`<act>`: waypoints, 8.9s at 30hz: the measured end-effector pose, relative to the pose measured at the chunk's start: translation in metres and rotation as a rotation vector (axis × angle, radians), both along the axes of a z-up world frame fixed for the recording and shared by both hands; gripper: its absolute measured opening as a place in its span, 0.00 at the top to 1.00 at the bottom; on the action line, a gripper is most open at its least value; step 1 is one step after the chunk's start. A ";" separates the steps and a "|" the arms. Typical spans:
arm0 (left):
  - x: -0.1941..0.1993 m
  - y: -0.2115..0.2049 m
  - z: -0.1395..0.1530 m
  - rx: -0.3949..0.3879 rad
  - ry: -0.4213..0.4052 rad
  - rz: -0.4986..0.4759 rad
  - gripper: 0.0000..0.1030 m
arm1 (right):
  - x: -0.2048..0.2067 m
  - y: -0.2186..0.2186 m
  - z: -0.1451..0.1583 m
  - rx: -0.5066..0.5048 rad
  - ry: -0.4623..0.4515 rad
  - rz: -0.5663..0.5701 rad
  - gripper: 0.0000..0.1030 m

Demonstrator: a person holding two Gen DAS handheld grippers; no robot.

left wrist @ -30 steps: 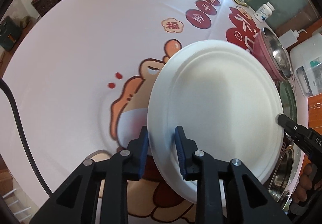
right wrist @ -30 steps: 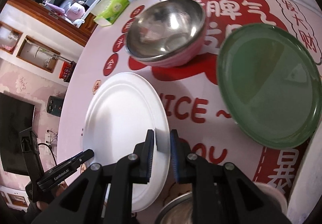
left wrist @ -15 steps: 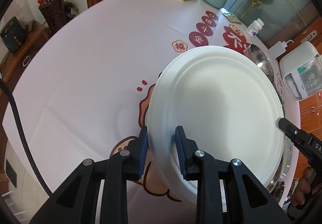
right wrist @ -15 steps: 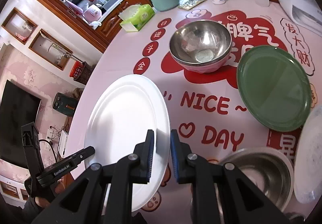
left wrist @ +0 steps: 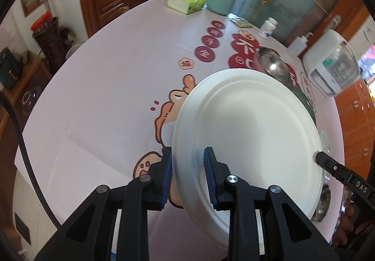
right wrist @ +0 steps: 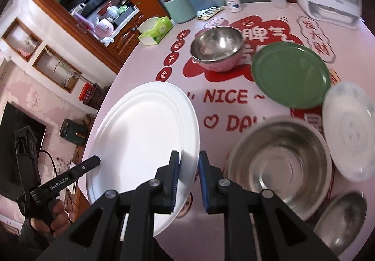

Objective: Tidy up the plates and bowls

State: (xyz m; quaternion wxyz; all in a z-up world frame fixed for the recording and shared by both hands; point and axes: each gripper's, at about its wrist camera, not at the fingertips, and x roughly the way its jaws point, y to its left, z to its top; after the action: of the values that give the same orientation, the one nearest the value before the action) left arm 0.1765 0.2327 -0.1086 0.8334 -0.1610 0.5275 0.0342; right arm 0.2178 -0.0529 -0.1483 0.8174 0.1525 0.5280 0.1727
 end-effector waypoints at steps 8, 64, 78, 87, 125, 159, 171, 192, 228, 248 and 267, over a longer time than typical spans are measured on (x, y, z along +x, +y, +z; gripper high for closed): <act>-0.019 -0.029 0.018 0.035 -0.022 -0.139 0.76 | -0.048 -0.023 0.006 -0.007 -0.042 -0.106 0.84; -0.094 -0.181 -0.069 0.183 0.216 -0.350 0.76 | -0.173 -0.137 -0.078 -0.073 0.175 -0.215 0.82; -0.076 -0.182 -0.082 0.186 0.212 -0.376 0.75 | -0.158 -0.130 -0.085 -0.100 0.178 -0.269 0.81; -0.076 -0.181 -0.085 0.180 0.209 -0.386 0.75 | -0.162 -0.125 -0.086 -0.133 0.153 -0.278 0.79; -0.101 -0.153 -0.050 0.126 0.106 -0.369 0.67 | -0.182 -0.118 -0.062 -0.208 0.110 -0.312 0.72; -0.045 -0.165 0.056 0.138 0.016 -0.410 0.35 | -0.153 -0.189 0.065 -0.284 -0.097 -0.453 0.30; -0.025 -0.210 0.073 0.161 0.019 -0.244 0.29 | -0.079 -0.242 0.080 -0.238 -0.130 -0.255 0.21; 0.050 -0.254 0.060 0.221 0.060 -0.071 0.27 | 0.069 -0.277 0.054 -0.118 -0.131 -0.013 0.16; 0.189 -0.253 -0.072 0.078 0.204 0.000 0.27 | 0.200 -0.263 -0.081 0.120 0.074 0.053 0.16; 0.183 -0.260 -0.082 -0.004 0.226 -0.018 0.31 | 0.190 -0.281 -0.092 0.141 0.115 0.005 0.17; 0.161 -0.331 -0.056 -0.078 0.211 -0.277 0.32 | 0.133 -0.323 -0.089 0.092 0.185 -0.061 0.25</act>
State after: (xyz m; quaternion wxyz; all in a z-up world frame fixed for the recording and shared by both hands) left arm 0.3376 -0.0979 -0.1643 0.7632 -0.1147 0.6302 -0.0846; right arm 0.3506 -0.3762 -0.2370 0.7621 0.2212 0.5878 0.1570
